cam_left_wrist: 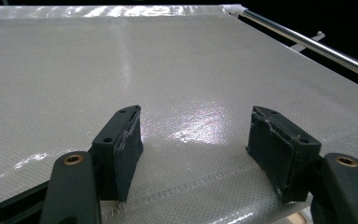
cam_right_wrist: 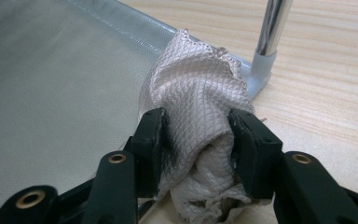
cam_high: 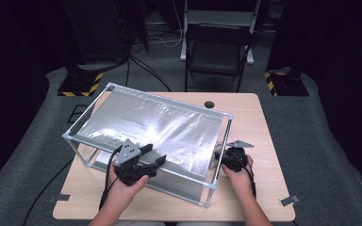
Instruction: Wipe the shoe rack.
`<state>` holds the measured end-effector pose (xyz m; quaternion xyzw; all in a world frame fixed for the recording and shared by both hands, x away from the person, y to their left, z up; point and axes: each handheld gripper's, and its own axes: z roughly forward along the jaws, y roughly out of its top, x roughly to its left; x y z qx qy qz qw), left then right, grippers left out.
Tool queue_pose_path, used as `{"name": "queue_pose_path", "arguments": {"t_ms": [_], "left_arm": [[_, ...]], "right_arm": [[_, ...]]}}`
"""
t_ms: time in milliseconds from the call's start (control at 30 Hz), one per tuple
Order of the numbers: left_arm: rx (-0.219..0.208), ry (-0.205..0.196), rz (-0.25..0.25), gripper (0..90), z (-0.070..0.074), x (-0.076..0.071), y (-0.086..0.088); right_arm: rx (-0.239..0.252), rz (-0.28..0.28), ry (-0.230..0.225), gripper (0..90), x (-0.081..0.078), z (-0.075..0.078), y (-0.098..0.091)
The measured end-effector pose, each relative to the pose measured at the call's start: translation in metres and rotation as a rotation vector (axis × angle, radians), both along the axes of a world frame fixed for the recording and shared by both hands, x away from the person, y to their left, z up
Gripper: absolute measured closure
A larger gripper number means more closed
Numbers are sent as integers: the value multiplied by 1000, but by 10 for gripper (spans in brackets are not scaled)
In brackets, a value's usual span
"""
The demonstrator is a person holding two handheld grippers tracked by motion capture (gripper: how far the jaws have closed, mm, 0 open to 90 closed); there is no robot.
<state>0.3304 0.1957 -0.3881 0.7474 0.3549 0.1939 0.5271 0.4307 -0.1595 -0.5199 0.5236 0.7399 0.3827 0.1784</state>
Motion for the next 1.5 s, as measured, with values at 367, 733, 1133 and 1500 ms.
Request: {"name": "queue_pose_path", "arguments": {"t_ms": [367,733,1133,1500], "left_arm": [[-7,-7,8,345,-1,0,0],[-5,-8,9,345,-1,0,0],[4,2,8,344,1,9,-10],[-4,-14,14,345,0,15,-22]], "right_arm": [[-5,91,-14,559,-61,-2,14],[3,183,9,551,-115,-1,26],[13,161,-5,540,-96,-3,15],[86,111,49,615,-86,0,-3]]}}
